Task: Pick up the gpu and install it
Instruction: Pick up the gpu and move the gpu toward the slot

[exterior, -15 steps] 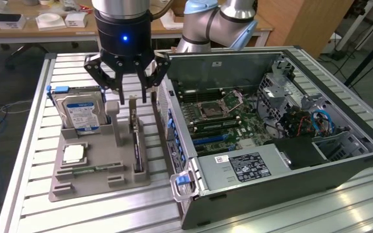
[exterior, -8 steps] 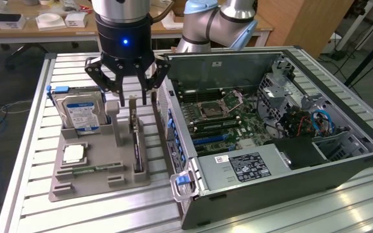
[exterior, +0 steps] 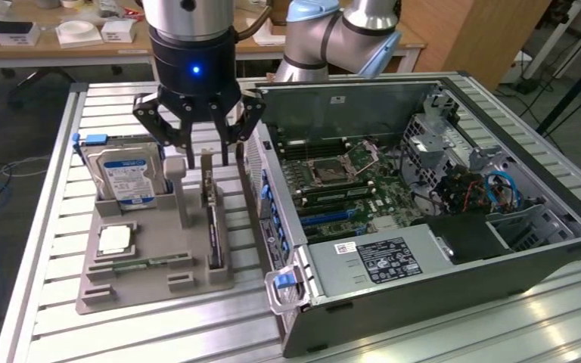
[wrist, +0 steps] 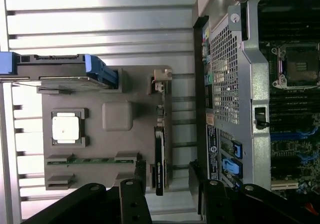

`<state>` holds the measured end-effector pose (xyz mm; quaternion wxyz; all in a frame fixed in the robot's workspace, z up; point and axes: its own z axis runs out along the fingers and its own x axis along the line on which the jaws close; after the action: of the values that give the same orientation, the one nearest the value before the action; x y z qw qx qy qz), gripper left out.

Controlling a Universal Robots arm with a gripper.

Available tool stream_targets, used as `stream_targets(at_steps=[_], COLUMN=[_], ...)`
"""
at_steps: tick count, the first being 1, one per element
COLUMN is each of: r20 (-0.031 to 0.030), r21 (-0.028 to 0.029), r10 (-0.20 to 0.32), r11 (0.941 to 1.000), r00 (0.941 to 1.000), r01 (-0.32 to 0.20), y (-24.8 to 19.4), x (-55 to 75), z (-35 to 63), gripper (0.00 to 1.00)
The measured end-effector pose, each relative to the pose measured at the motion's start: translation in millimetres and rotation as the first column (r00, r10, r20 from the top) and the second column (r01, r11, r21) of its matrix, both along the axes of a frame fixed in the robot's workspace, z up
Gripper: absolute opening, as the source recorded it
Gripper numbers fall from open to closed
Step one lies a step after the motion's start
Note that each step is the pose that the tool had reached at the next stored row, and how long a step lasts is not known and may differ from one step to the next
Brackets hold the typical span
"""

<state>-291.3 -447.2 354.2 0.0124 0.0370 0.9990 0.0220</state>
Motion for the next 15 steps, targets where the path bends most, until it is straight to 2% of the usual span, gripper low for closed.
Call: stream_targets(at_steps=[15], r20=[0.0000], r21=[0.0001], r10=[0.000], r11=[1.0000], r00=[1.0000], r01=[0.000], y=[-4.1], x=[0.0], z=[-8.3], gripper=[0.47])
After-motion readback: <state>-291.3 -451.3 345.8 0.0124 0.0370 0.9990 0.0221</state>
